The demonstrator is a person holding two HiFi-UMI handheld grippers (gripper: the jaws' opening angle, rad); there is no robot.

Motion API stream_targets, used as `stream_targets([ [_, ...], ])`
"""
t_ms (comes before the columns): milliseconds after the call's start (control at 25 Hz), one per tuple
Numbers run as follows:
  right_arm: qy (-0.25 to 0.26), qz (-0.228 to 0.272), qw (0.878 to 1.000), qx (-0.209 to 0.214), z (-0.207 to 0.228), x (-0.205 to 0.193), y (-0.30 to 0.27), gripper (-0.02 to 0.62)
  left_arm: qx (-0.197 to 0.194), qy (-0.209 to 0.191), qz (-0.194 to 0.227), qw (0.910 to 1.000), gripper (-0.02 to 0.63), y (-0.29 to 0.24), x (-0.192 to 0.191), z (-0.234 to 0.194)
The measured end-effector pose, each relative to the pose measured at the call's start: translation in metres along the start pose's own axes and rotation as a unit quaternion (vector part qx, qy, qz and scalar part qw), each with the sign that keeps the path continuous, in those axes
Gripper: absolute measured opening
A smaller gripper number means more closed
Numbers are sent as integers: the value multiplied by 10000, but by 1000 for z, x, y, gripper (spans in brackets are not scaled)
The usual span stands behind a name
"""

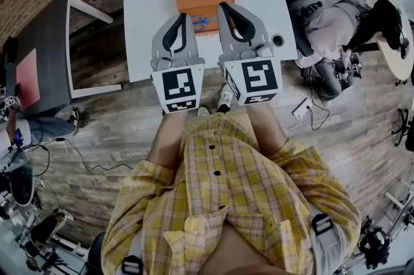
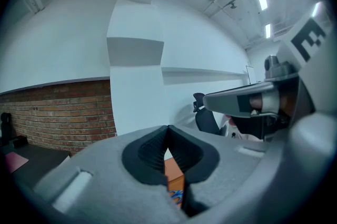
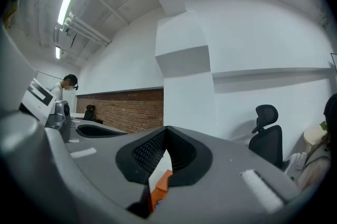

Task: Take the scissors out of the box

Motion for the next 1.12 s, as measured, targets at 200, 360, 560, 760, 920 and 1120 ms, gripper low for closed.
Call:
stream_targets([
  [200, -4, -43, 9999, 94, 15, -5, -19, 5, 91, 4, -102, 9999, 2, -26, -3, -3],
  [360, -24, -109, 9998, 137, 33, -12, -31, 5, 92, 34, -232, 9997, 2, -50, -9, 3],
  [560, -61, -168, 9994, 287, 33, -19, -41, 5, 117, -61, -382, 9992, 2, -61, -15, 1],
  [760, -22, -306, 9989, 352, 30, -29, -50, 5, 129, -51, -460, 9988, 2, -69, -22, -2],
  [920, -12, -448, 9987, 246, 32, -41, -62, 5, -46, -170, -621, 9979, 2, -82, -33, -4],
  [1120, 20, -556, 9983, 157, 24, -49, -72, 5, -379, -446, -946, 9938, 2, -91, -50, -12],
])
Point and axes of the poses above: the fingertips, and each gripper's own axes: y backward along the fingers, z to its right, x out of its top, the point moved 2 cm from there along y, backward along the fingers, and after that the axes turned 7 degrees about -x, right-handed, at the moved point
